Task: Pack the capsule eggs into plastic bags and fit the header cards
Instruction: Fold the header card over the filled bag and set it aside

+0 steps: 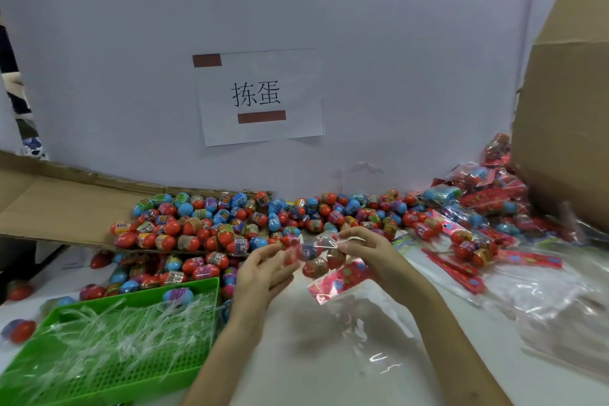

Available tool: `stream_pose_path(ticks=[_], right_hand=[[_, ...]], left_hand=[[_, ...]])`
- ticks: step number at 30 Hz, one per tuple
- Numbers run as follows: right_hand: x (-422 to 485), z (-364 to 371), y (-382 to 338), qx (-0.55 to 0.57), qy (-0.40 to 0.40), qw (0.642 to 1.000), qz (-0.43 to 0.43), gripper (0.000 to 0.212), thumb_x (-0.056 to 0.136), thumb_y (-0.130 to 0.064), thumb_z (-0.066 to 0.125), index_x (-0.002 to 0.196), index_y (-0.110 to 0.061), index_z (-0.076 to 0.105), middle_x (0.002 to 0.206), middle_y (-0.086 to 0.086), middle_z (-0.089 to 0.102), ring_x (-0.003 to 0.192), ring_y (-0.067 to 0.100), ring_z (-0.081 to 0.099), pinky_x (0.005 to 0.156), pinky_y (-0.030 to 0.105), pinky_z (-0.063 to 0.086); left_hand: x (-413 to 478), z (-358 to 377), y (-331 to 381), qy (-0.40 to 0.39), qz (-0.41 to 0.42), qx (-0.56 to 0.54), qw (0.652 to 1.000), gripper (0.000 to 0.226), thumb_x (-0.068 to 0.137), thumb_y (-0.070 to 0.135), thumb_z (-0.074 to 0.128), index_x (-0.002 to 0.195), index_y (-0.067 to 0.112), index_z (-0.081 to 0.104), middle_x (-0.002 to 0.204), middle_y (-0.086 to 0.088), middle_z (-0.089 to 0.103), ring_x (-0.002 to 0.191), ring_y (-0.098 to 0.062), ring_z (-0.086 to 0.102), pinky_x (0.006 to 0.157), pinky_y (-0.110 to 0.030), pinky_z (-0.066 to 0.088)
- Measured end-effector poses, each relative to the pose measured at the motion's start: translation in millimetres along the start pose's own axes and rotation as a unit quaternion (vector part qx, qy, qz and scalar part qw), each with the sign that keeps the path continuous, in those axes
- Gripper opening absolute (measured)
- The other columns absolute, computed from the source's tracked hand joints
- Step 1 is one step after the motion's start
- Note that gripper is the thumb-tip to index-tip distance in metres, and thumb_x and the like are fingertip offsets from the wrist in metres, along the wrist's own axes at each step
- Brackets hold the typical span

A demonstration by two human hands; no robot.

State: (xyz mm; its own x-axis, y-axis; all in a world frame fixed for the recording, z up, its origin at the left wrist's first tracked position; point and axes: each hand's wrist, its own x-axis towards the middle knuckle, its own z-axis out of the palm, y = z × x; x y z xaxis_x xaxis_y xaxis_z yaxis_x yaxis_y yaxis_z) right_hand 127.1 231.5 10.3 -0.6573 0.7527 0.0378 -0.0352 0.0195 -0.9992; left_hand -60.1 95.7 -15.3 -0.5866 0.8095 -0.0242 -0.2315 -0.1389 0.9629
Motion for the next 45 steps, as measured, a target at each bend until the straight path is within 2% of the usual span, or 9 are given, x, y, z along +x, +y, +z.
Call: stream_pose_path(ticks=[7, 10, 13, 15, 18, 26, 32, 39, 45], right_hand=[[0.1, -38.1, -24.3, -0.116, -0.204, 0.970, 0.070, 0.035, 0.084, -0.032, 0.082, 0.113, -0.018, 0.072, 0.115, 0.006, 0.071, 0.110, 0.026, 0.070, 0.092, 0.036, 0.057], [9.9, -73.1, -45.9, 0.056, -0.022, 0.997, -0.050, 0.040, 0.084, -0.028, 0.079, 0.120, -0.013, 0.070, 0.119, 0.015, 0.069, 0.101, 0.025, 0.073, 0.083, 0.035, 0.060], [17.3, -107.6, -65.0, 0.275, 0.194, 0.928, -0.158, 0.050, 0.104, -0.026, 0.055, 0.149, -0.013, 0.039, 0.146, 0.010, 0.052, 0.120, 0.032, 0.065, 0.096, 0.047, 0.056], [23.3, -114.6, -65.1, 0.225, 0.263, 0.927, -0.142, 0.056, 0.107, -0.023, 0.051, 0.157, -0.014, 0.028, 0.153, 0.007, 0.043, 0.124, 0.032, 0.061, 0.100, 0.048, 0.053], [25.9, -99.5, -50.8, 0.137, 0.314, 0.931, -0.129, 0.035, 0.104, -0.010, 0.052, 0.139, -0.012, 0.053, 0.132, 0.009, 0.064, 0.097, 0.023, 0.074, 0.074, 0.029, 0.058], [18.2, -20.3, 7.5, -0.156, 0.150, 0.973, -0.077, 0.021, 0.097, -0.009, 0.063, 0.098, -0.025, 0.076, 0.094, -0.006, 0.078, 0.088, 0.018, 0.074, 0.071, 0.023, 0.052], [9.4, -10.2, 29.1, -0.397, -0.108, 0.911, 0.005, 0.043, 0.074, -0.046, 0.085, 0.115, -0.046, 0.072, 0.135, -0.023, 0.052, 0.119, -0.002, 0.050, 0.095, 0.019, 0.040], [5.7, 3.3, 32.6, -0.472, -0.067, 0.877, -0.054, 0.029, 0.088, -0.050, 0.074, 0.115, -0.041, 0.076, 0.138, -0.013, 0.057, 0.121, 0.009, 0.051, 0.107, 0.040, 0.046], [6.0, 12.0, 32.6, -0.365, 0.000, 0.927, -0.082, 0.021, 0.095, -0.046, 0.067, 0.112, -0.039, 0.078, 0.126, -0.020, 0.065, 0.114, 0.000, 0.057, 0.101, 0.031, 0.046]], left_hand=[[2.2, -4.7, 4.0, 0.057, 0.025, -0.015, 0.998, 0.016, 0.103, 0.009, 0.057, 0.111, 0.008, 0.070, 0.107, -0.004, 0.080, 0.101, -0.028, 0.077, 0.097, -0.049, 0.056], [2.2, -1.9, 3.6, 0.042, 0.007, -0.015, 0.999, 0.017, 0.103, 0.009, 0.056, 0.111, 0.003, 0.070, 0.108, -0.009, 0.079, 0.100, -0.030, 0.077, 0.097, -0.050, 0.055], [-0.8, 1.7, 2.0, 0.015, 0.001, -0.007, 1.000, 0.018, 0.104, 0.011, 0.056, 0.112, 0.000, 0.068, 0.108, -0.011, 0.079, 0.099, -0.029, 0.077, 0.093, -0.044, 0.055], [-2.0, 3.1, 2.3, 0.007, -0.005, -0.007, 1.000, 0.016, 0.104, 0.010, 0.057, 0.109, 0.001, 0.069, 0.104, -0.011, 0.080, 0.098, -0.029, 0.078, 0.094, -0.044, 0.055], [-4.5, 5.2, 5.4, 0.001, -0.005, 0.003, 1.000, 0.015, 0.103, 0.011, 0.058, 0.106, 0.003, 0.071, 0.101, -0.010, 0.080, 0.097, -0.027, 0.078, 0.093, -0.043, 0.056], [-6.0, 4.6, 7.0, 0.028, 0.006, 0.079, 0.996, 0.018, 0.104, 0.007, 0.055, 0.104, 0.007, 0.073, 0.103, -0.004, 0.079, 0.094, -0.020, 0.078, 0.086, -0.037, 0.060], [-8.1, 5.3, 5.6, -0.037, 0.002, 0.189, 0.981, 0.017, 0.104, 0.011, 0.056, 0.107, 0.015, 0.072, 0.112, -0.002, 0.075, 0.095, -0.015, 0.077, 0.083, -0.030, 0.060], [-13.1, 11.3, 3.6, -0.094, -0.079, 0.130, 0.984, 0.022, 0.100, 0.013, 0.067, 0.122, 0.012, 0.061, 0.115, -0.014, 0.068, 0.098, -0.027, 0.075, 0.081, -0.032, 0.062], [-13.8, 10.7, 1.8, -0.116, -0.102, 0.144, 0.978, 0.043, 0.091, 0.022, 0.080, 0.125, 0.017, 0.054, 0.114, -0.016, 0.072, 0.098, -0.027, 0.077, 0.082, -0.034, 0.064]])
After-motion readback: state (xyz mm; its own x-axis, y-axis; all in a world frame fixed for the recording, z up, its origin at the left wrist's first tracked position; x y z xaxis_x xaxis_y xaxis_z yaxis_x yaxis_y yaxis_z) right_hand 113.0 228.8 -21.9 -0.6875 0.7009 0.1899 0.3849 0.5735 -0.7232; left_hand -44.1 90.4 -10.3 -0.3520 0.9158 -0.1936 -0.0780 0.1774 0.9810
